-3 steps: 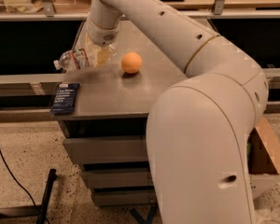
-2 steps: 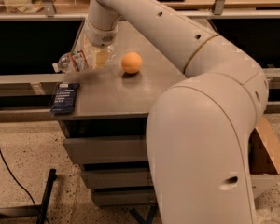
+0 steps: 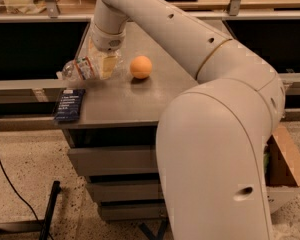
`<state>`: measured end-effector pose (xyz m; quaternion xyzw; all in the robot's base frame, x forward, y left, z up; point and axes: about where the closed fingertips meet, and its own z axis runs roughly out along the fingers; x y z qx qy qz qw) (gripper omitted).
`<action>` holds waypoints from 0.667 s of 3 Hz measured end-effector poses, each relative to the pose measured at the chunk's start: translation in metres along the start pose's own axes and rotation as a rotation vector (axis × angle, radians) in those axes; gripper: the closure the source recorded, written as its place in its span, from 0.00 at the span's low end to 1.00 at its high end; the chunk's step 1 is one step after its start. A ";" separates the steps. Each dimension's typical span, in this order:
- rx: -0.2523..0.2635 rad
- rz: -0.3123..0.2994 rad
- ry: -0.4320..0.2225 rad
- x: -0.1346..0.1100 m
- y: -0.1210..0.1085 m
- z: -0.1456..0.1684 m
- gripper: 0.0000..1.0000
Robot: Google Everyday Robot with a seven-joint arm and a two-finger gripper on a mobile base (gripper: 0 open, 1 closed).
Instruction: Move water bottle near rxbar blueberry
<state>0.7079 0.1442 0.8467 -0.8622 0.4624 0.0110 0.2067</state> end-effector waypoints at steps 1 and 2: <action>-0.004 -0.001 -0.001 -0.001 0.000 0.004 0.00; -0.004 -0.001 -0.001 -0.001 0.000 0.004 0.00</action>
Offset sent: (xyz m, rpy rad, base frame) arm 0.0000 0.0013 -0.0027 -0.0011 0.0030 0.0017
